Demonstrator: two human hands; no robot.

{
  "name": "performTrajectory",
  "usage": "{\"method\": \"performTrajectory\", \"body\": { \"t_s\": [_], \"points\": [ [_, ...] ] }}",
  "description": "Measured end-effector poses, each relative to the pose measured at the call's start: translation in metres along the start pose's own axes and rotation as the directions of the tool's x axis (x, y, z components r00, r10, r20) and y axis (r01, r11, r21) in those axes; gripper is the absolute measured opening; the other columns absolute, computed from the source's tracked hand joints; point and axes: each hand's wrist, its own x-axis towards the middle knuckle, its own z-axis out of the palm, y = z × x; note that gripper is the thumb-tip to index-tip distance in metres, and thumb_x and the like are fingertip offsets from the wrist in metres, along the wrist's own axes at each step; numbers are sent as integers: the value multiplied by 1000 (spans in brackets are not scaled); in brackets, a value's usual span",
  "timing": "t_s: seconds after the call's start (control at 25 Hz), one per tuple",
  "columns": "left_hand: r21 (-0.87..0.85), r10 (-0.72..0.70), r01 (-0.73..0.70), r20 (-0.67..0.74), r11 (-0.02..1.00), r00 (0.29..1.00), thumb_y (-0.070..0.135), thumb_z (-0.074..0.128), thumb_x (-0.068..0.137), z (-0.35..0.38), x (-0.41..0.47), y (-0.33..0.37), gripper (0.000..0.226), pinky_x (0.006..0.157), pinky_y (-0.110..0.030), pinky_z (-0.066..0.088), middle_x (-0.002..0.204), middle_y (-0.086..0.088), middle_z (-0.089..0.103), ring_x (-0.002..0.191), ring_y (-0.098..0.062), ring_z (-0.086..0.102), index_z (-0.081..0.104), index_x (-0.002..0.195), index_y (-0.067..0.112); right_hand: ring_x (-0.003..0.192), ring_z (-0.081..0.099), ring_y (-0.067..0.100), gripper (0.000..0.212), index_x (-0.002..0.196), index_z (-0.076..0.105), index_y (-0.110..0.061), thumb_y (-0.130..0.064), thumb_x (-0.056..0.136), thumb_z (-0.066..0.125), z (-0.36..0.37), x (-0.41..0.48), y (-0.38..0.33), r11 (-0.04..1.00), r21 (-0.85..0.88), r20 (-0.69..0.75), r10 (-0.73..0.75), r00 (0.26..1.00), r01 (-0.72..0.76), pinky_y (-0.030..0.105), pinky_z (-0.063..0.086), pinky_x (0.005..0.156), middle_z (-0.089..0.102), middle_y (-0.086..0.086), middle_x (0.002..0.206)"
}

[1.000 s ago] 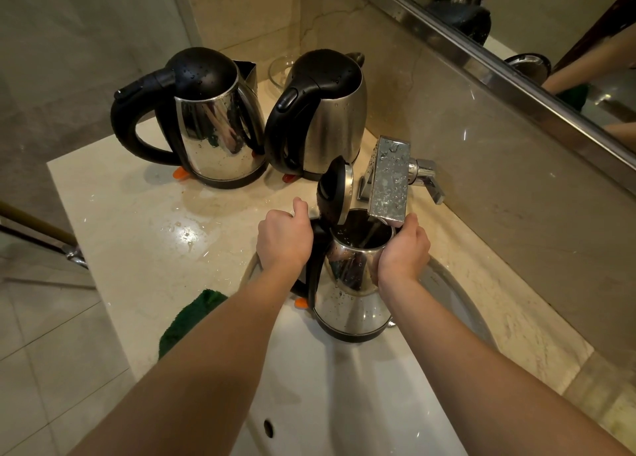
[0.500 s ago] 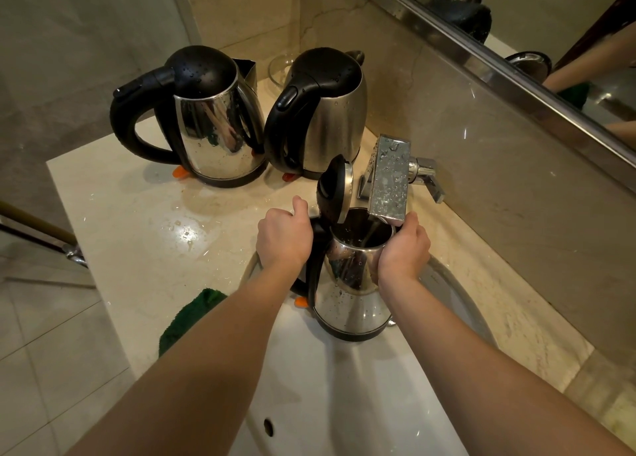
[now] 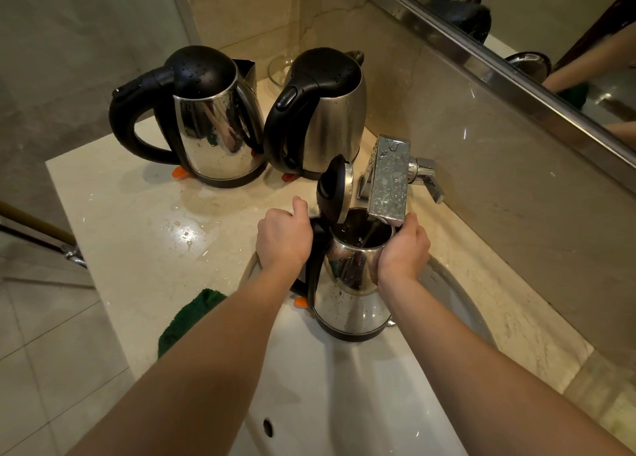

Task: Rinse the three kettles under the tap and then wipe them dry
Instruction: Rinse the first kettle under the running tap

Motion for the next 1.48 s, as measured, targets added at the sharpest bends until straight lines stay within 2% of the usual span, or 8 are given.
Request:
{"method": "performTrajectory", "body": {
  "t_s": [0.24, 0.4, 0.6, 1.04, 1.48],
  "points": [
    [2, -3, 3, 3, 1000, 1000, 41, 40, 100, 1, -1, 1, 55, 53, -32, 34, 54, -4, 39, 50, -17, 37, 41, 53, 11, 73, 52, 20, 43, 91, 62, -9, -41, 99, 34, -1, 1, 0, 1000, -8, -2, 3, 1000, -3, 40, 38, 73, 56, 2, 77],
    [5, -4, 4, 0, 1000, 1000, 41, 40, 100, 1, 0, 1, 55, 54, -32, 33, 54, -4, 38, 50, -17, 37, 40, 53, 12, 74, 52, 20, 41, 87, 58, -12, -42, 99, 33, -1, -1, -1, 1000, 6, 5, 4, 1000, -4, 41, 41, 75, 56, 2, 77],
    [2, 2, -2, -2, 1000, 1000, 42, 40, 99, 1, 1, 0, 55, 55, -33, 35, 54, -4, 40, 51, -18, 39, 41, 53, 11, 72, 49, 20, 39, 82, 55, -13, -41, 100, 34, -1, 0, -1, 1000, 10, 7, 3, 1000, -3, 39, 38, 71, 52, 3, 74],
    [-5, 8, -8, -6, 1000, 1000, 40, 40, 99, 1, 0, 0, 54, 53, -31, 32, 52, -3, 38, 49, -18, 36, 39, 52, 12, 66, 44, 18, 38, 83, 54, -9, -37, 100, 35, -2, -1, -4, 1000, -3, 9, 6, 1000, -6, 38, 34, 69, 49, 2, 71],
    [-18, 0, 0, -4, 1000, 1000, 39, 42, 99, 1, -1, 0, 54, 52, -31, 32, 52, -3, 37, 49, -17, 36, 39, 52, 13, 70, 48, 20, 38, 80, 54, -13, -40, 99, 35, 0, 0, -1, 1000, 8, 9, 9, 1000, -9, 40, 38, 73, 51, 1, 73]
  ]
}}
